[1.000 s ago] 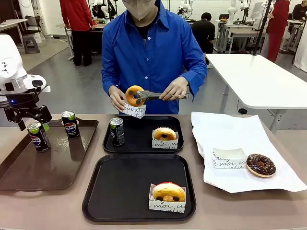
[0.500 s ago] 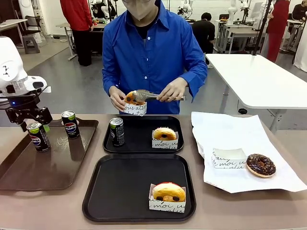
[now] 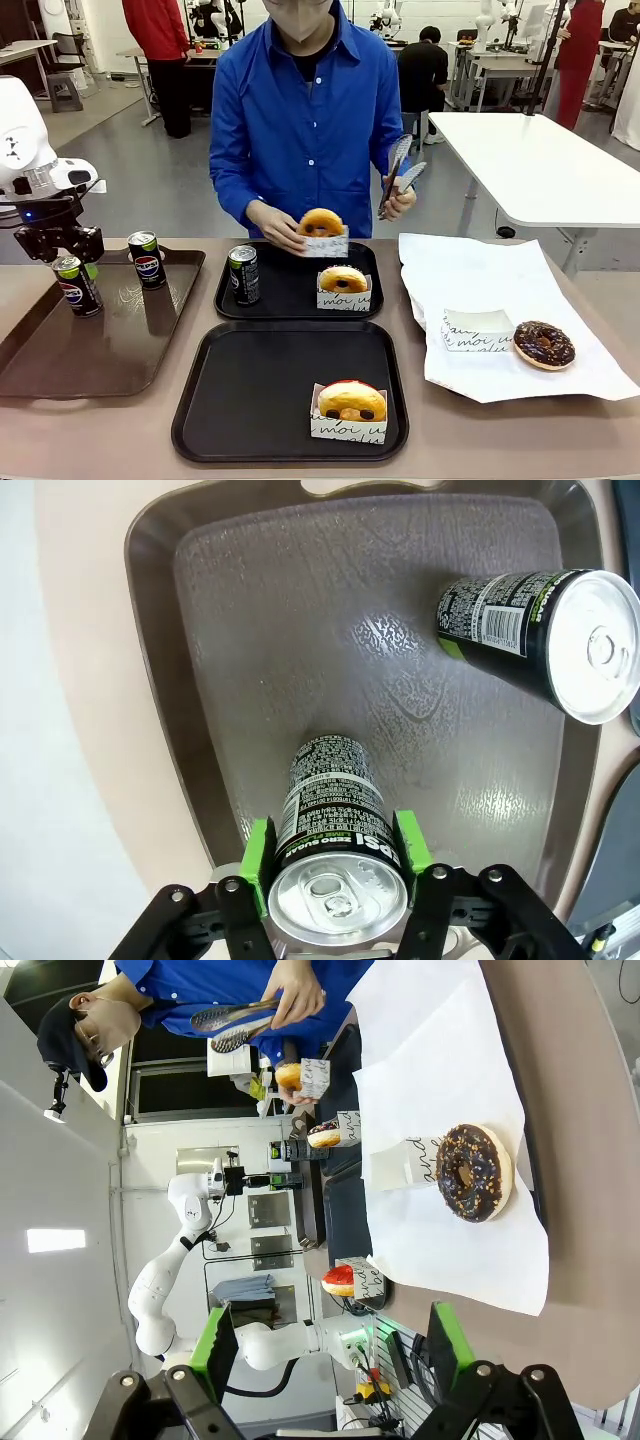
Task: Set up donuts and drinks on trays.
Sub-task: Pick up one Pepsi coke from the Handle tray and place it on the Flat Tray without a Pepsi coke.
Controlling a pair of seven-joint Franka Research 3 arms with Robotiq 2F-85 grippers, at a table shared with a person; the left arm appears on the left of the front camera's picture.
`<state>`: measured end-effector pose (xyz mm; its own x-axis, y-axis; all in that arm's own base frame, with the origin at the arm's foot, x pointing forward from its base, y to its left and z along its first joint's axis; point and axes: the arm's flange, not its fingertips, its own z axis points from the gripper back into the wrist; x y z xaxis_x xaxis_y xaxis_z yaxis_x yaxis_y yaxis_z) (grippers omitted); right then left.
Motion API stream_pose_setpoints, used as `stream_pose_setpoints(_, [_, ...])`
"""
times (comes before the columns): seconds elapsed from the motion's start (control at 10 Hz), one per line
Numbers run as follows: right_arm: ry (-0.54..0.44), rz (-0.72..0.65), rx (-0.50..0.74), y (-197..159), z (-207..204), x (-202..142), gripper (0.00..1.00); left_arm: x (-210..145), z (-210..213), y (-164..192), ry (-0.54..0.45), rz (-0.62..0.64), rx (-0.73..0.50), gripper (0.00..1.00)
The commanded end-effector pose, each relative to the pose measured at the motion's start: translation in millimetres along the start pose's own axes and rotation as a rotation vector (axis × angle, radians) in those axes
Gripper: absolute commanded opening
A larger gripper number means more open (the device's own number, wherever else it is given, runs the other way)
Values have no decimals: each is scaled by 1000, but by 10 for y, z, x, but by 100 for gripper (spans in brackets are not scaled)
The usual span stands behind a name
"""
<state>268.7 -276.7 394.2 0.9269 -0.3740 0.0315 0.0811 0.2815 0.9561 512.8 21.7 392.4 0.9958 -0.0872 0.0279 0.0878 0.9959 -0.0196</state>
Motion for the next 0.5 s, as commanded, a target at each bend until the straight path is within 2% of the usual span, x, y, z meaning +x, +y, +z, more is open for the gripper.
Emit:
stream_pose_setpoints(0.0, [0,4,12,1,6,3,100,-46,75,-24,-17,15,7,5])
stream_pose_setpoints(0.1, [0,4,12,1,6,3,100,-111,171,-61,-23,16,-8,5])
stream_pose_setpoints(0.2, [0,4,12,1,6,3,100,-252,404,-133,6,69,-17,0])
stream_pose_setpoints(0.3, [0,4,12,1,6,3,100,-472,642,-211,12,25,-36,0])
stream_pose_setpoints(0.4, [0,4,12,1,6,3,100,-705,863,-264,30,38,-19,0])
